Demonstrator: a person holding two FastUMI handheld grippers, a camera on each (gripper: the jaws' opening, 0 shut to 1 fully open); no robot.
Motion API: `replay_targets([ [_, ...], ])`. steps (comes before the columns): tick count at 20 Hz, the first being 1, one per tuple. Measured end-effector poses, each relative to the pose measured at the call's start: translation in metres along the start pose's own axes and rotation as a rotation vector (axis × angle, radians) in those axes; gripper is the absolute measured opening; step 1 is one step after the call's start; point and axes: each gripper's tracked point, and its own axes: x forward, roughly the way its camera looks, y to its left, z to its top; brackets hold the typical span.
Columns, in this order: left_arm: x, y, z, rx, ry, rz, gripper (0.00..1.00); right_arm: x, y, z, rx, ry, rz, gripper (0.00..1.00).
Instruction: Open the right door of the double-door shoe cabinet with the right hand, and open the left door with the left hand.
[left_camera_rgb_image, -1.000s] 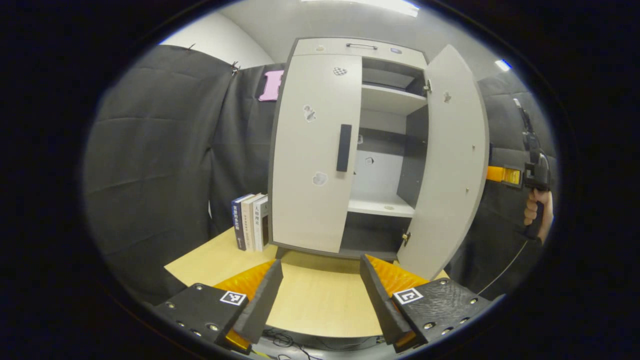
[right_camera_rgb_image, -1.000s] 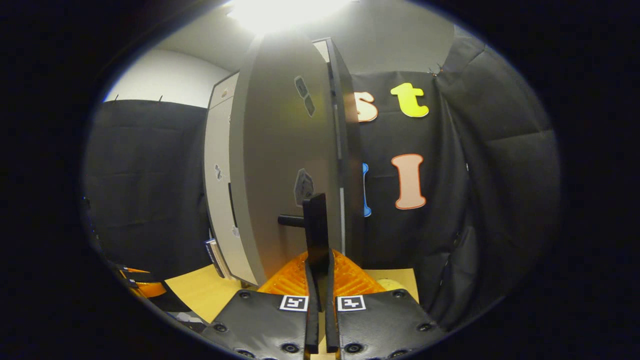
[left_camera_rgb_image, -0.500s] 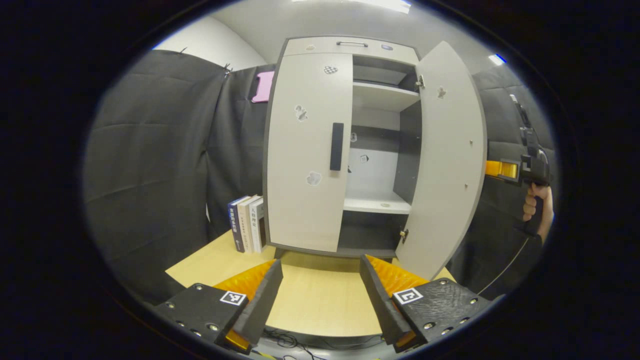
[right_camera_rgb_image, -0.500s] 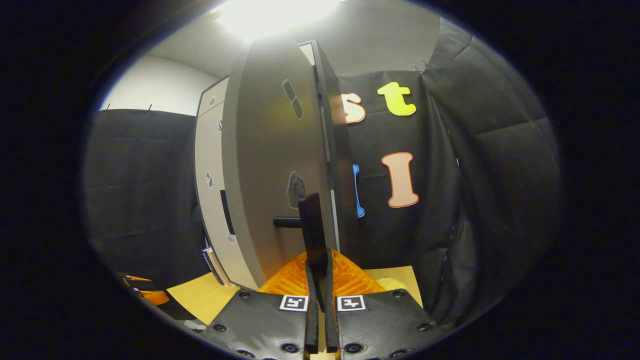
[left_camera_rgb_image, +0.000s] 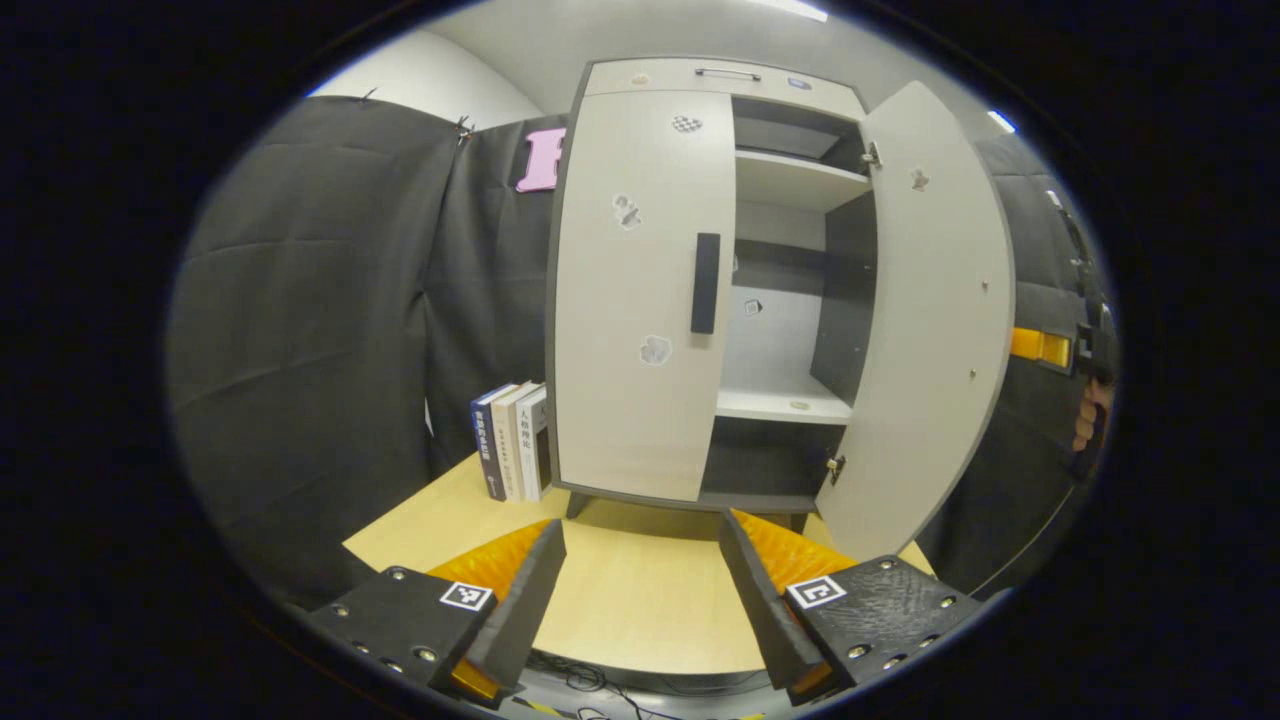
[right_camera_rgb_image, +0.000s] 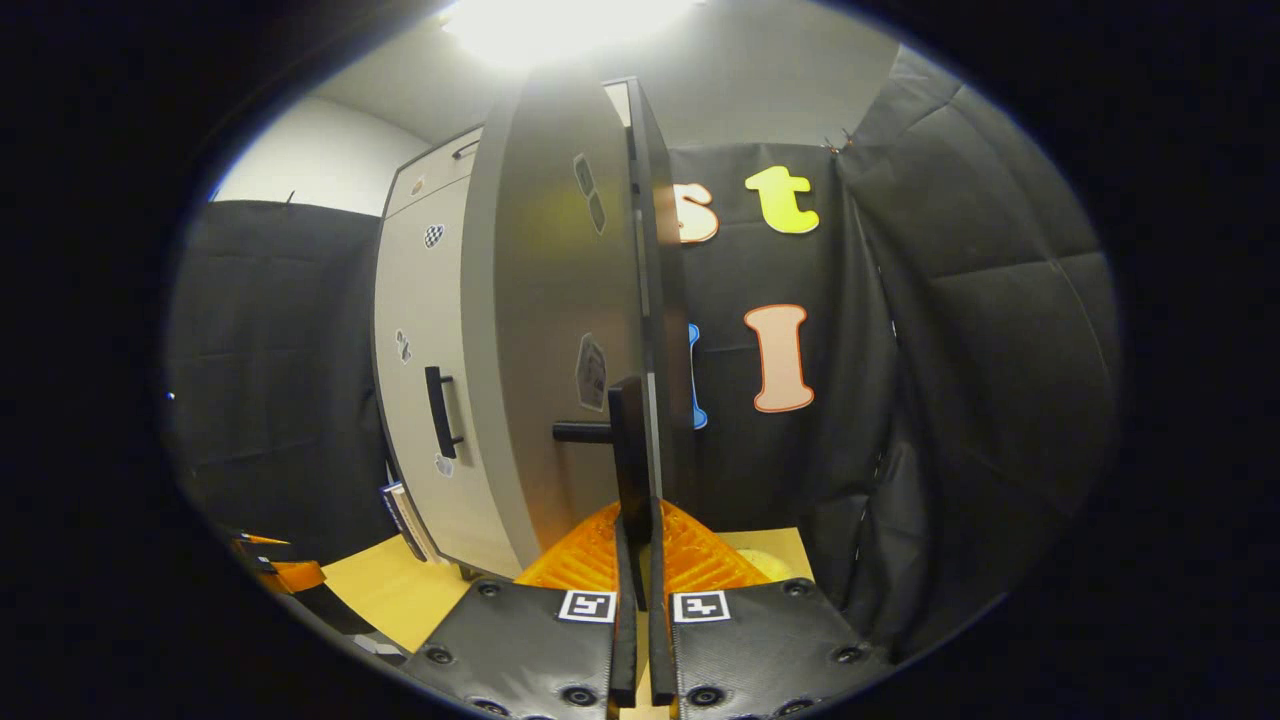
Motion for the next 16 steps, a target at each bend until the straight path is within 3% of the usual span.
replay_targets([
  [2, 0.013, 0.001, 0.006, -0.004, -0.001, -0.027, 0.91, -0.009, 0.0, -0.005, 0.038, 0.025, -0.002, 0.03],
  [5, 0.039, 0.005, 0.019, 0.011, -0.006, -0.075, 0.91, -0.024, 0.004, -0.003, 0.066, 0.046, -0.007, 0.1],
  [6, 0.048, 0.007, 0.024, 0.014, -0.01, -0.095, 0.91, -0.031, 0.0, 0.001, 0.052, 0.04, -0.03, 0.05],
  [8, 0.065, 0.007, 0.034, 0.017, -0.023, -0.14, 0.92, -0.047, -0.009, 0.008, 0.007, 0.019, -0.104, 0.02],
  [16, 0.124, 0.006, 0.073, 0.063, -0.08, -0.32, 0.91, -0.078, -0.025, 0.007, 0.03, -0.015, -0.396, 0.0],
])
